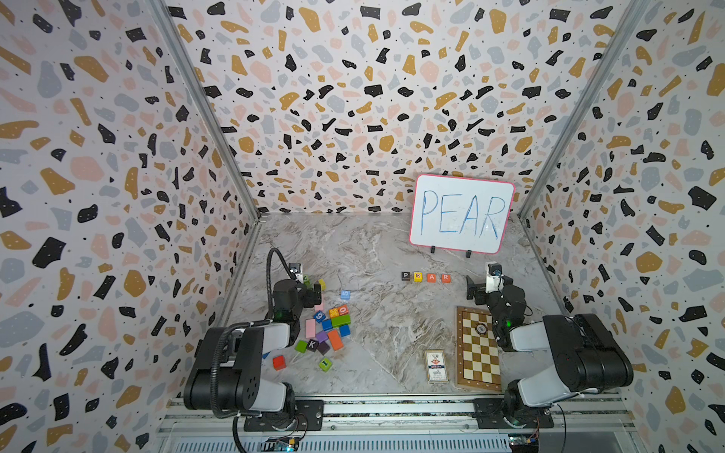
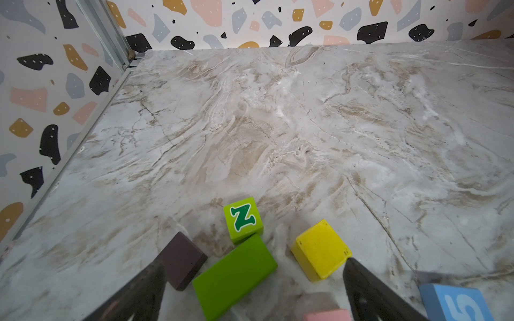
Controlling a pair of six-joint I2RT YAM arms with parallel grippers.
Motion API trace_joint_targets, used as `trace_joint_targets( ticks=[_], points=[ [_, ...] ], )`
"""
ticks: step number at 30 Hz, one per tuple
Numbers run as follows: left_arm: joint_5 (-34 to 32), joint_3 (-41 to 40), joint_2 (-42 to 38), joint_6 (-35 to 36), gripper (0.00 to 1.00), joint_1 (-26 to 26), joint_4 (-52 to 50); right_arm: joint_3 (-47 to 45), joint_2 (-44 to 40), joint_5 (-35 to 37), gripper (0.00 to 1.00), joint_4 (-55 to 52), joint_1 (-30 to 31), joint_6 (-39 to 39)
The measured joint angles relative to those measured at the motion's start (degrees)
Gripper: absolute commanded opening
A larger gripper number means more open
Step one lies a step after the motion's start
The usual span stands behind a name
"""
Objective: Spell the uppercase word “pear” with letter blocks
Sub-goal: Reset both arms
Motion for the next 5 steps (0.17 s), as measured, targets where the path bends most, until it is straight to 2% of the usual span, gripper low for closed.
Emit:
trace_joint_targets(
  ticks=[5],
  points=[
    [0.0,0.0,-0.3,-0.2,0.99,0.0,0.4,-0.3,-0.2,-0.7,0.99,0.2,-0.3,0.1]
  ],
)
